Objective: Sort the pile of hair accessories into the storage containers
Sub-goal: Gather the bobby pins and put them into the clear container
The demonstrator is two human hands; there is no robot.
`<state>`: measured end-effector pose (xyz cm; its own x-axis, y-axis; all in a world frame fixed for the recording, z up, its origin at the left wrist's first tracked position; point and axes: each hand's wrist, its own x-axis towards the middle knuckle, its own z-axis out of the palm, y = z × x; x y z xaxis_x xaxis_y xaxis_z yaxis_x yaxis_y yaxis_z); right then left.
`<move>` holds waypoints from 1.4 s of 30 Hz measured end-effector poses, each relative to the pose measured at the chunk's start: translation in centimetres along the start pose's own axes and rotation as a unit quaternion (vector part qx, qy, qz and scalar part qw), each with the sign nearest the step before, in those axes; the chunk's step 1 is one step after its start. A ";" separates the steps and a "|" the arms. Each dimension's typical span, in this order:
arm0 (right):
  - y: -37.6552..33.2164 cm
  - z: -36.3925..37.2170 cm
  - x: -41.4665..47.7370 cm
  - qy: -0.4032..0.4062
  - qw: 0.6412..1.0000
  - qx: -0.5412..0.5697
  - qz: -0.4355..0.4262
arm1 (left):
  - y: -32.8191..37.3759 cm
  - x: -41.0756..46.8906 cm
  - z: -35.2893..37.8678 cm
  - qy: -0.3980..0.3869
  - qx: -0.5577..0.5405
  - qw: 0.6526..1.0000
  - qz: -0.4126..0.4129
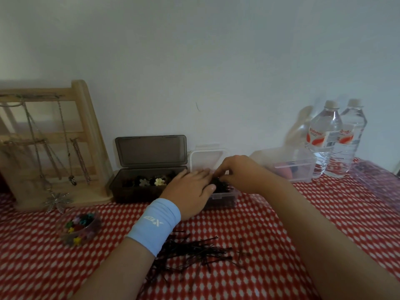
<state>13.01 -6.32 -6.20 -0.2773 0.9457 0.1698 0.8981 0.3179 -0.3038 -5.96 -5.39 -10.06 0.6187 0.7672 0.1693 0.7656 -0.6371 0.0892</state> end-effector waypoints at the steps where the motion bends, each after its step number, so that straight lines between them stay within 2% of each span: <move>1: -0.2 0.1 0.0 -0.008 1.000 -0.010 -0.003 | 0.0 0.0 -0.2 -0.013 -0.002 1.000 -0.004; 4: -0.7 -0.3 -0.1 -0.007 1.000 -0.014 0.000 | 0.0 -0.1 -0.8 -0.011 -0.038 0.999 -0.012; 8: -1.8 -1.1 -0.9 0.016 1.000 0.015 0.002 | -0.3 -1.5 -2.1 0.112 -0.107 0.988 -0.003; 10: -2.8 -1.6 -1.7 -0.007 1.000 0.017 -0.010 | -0.1 -2.6 -3.2 0.149 -0.103 0.983 0.013; 12: -3.8 -2.2 -2.9 -0.063 0.998 0.015 -0.016 | 0.3 -4.2 -4.3 0.108 -0.101 0.989 0.011; 16: -4.7 -2.6 -6.1 -0.175 0.985 -0.004 -0.001 | 1.3 -7.5 -4.0 -0.077 -0.086 0.993 0.005; 18: -4.9 -2.1 -7.5 -0.226 0.973 -0.030 0.015 | 1.6 -8.9 -2.8 -0.138 -0.038 0.990 0.007; 21: -5.5 -1.0 -9.0 -0.266 0.960 -0.083 0.035 | 2.0 -10.2 -1.5 -0.106 -0.006 0.994 0.019; 24: -6.1 0.1 -9.6 -0.228 0.969 -0.081 0.048 | 2.3 -10.5 -1.5 -0.066 -0.053 0.996 0.035; 28: -7.1 0.4 -9.7 -0.187 0.979 -0.061 0.049 | 1.9 -11.0 -1.9 -0.075 -0.091 0.992 0.040; 31: -8.3 0.7 -9.0 -0.187 0.980 -0.045 0.041 | 0.9 -11.5 -2.5 -0.060 -0.123 0.990 0.012; 33: -9.1 1.2 -8.5 -0.186 0.982 -0.026 0.023 | 0.0 -11.8 -3.0 -0.094 -0.108 0.989 -0.028; 35: -9.6 1.4 -8.1 -0.170 0.985 -0.002 0.012 | -0.8 -12.4 -3.5 -0.179 -0.062 0.979 -0.081; 37: -9.9 1.2 -8.0 -0.173 0.985 0.008 0.022 | -1.0 -12.9 -3.7 -0.219 -0.017 0.971 -0.094; 42: -10.4 1.6 -8.1 -0.260 0.962 -0.037 0.068 | -1.0 -12.8 -3.8 -0.126 -0.084 0.988 -0.032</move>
<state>5.33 -17.18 -5.89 -0.2721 0.8902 -0.3654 0.9546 0.2021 -0.2187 -15.32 -14.89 -8.54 0.6096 0.7877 -0.0892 0.7781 -0.5732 0.2569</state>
